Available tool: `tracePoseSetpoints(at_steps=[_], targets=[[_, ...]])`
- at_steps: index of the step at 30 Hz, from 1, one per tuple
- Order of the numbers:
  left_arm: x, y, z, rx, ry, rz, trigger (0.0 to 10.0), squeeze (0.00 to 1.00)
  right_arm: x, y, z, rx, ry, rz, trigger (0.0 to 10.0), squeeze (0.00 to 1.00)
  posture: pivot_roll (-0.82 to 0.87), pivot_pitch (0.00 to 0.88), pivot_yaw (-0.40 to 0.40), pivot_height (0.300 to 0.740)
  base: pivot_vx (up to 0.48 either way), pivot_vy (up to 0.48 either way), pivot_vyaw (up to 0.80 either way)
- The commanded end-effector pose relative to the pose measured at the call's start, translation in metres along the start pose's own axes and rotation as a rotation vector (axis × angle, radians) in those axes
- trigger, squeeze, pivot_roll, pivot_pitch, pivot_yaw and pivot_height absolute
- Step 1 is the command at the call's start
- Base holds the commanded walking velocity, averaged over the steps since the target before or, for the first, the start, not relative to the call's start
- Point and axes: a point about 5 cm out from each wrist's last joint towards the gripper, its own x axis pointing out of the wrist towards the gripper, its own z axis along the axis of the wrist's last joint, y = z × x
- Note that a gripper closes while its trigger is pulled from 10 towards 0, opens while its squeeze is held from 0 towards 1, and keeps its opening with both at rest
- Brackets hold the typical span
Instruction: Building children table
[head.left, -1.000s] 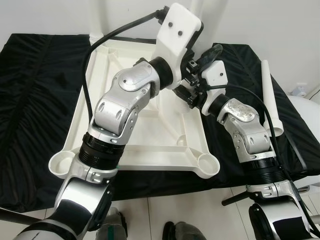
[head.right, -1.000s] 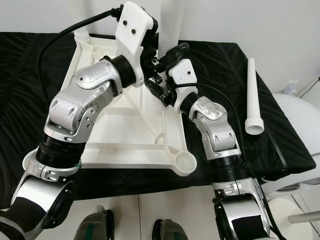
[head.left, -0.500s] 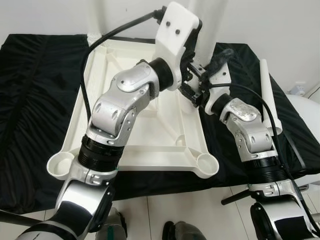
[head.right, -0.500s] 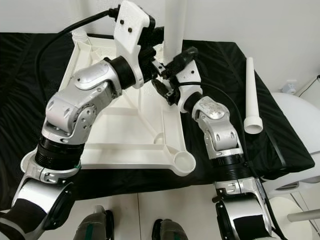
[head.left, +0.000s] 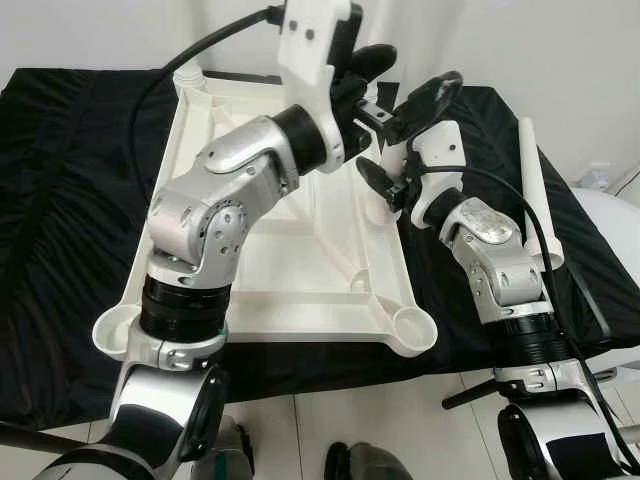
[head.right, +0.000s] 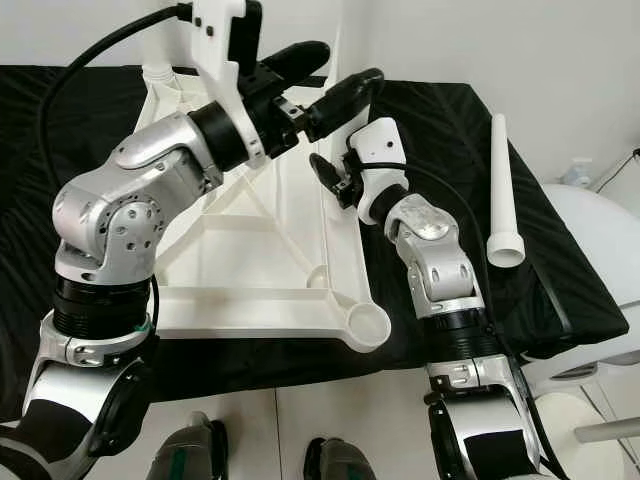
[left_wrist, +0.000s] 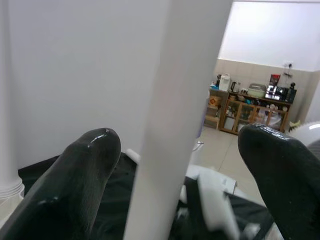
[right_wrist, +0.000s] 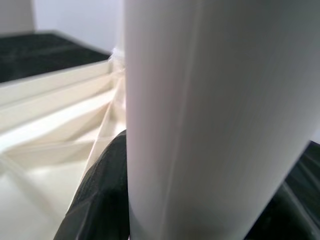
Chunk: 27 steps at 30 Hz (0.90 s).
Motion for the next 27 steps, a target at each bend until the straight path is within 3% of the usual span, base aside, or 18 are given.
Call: tracePoseSetpoints(at_steps=[1,4,7,10,15,20,22,27], targets=[[-0.004,0.005,-0.002,0.014,0.007,0.022,10.0,0.0,-0.004,-0.009,-0.003,0.026,0.008,-0.044,10.0,0.0,0.01,0.089,-0.076,0.74,0.0,0.0,0.0],[-0.01,0.012,-0.003,0.01,0.017,0.063,10.0,0.0,-0.005,-0.01,-0.003,0.034,0.006,-0.057,10.0,0.0,0.02,0.089,-0.076,0.74,0.0,0.0,0.0],[-0.024,0.022,-0.013,0.057,0.068,0.127,10.0,0.0,-0.005,-0.01,-0.003,0.052,-0.005,-0.078,10.0,0.0,0.03,0.089,-0.074,0.74,0.0,0.0,0.0],[-0.032,0.021,-0.023,0.067,0.102,0.127,10.0,0.0,-0.006,-0.011,-0.003,0.061,-0.014,-0.098,10.0,0.0,0.03,0.089,-0.072,0.74,0.0,0.0,0.0],[-0.043,0.015,-0.054,0.123,0.247,0.111,10.0,0.0,-0.007,-0.012,-0.001,0.086,-0.038,-0.137,10.0,0.0,0.05,0.086,-0.073,0.74,0.0,0.0,0.0],[-0.046,0.015,-0.073,0.137,0.312,0.115,10.0,0.0,-0.007,-0.013,0.001,0.114,-0.057,-0.166,10.0,0.0,0.05,0.081,-0.073,0.74,0.0,0.0,0.0],[-0.048,0.013,-0.084,0.2,0.352,0.107,10.0,0.0,-0.007,-0.014,0.001,0.133,-0.063,-0.182,10.0,0.0,0.05,0.08,-0.072,0.74,0.0,0.0,0.0],[-0.051,0.008,-0.095,0.246,0.396,0.069,10.0,0.0,-0.007,-0.013,0.001,0.133,-0.065,-0.188,10.0,0.0,0.04,0.075,-0.071,0.74,0.0,0.0,0.0]])
